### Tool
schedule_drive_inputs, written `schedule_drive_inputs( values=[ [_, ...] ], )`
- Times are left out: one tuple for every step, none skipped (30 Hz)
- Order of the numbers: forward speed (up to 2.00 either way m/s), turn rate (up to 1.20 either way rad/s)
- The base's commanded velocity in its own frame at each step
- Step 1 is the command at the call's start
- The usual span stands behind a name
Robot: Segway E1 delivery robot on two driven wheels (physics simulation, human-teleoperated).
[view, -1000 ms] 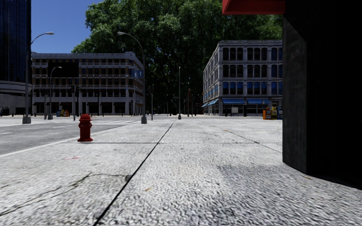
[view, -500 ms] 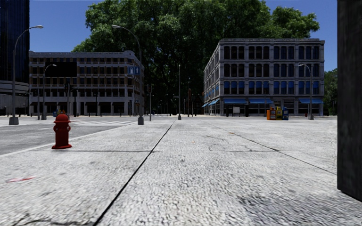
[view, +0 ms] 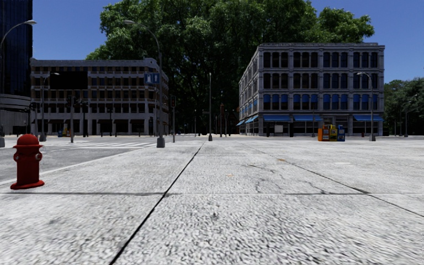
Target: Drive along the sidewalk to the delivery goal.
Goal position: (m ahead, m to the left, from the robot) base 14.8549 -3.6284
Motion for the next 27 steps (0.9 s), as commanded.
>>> schedule_drive_inputs(
  values=[
    [2.0,-0.14],
    [2.0,-0.14],
    [2.0,-0.25],
    [2.0,-0.32],
    [2.0,-0.32],
    [2.0,-0.36],
    [1.99,-0.38],
    [1.99,-0.39],
    [1.99,-0.39],
    [1.99,-0.39],
    [1.98,-0.39],
    [1.98,-0.39],
    [1.98,-0.39],
    [1.98,-0.39],
    [1.98,-0.39],
    [1.97,-0.39],
    [1.97,-0.39],
    [1.97,-0.39],
    [1.97,-0.39],
    [1.97,-0.39],
    [1.97,-0.39],
    [1.97,-0.39],
    [1.97,-0.39],
    [1.97,-0.39],
    [1.97,-0.39],
    [1.97,-0.39],
    [1.97,-0.39]
  ],
)
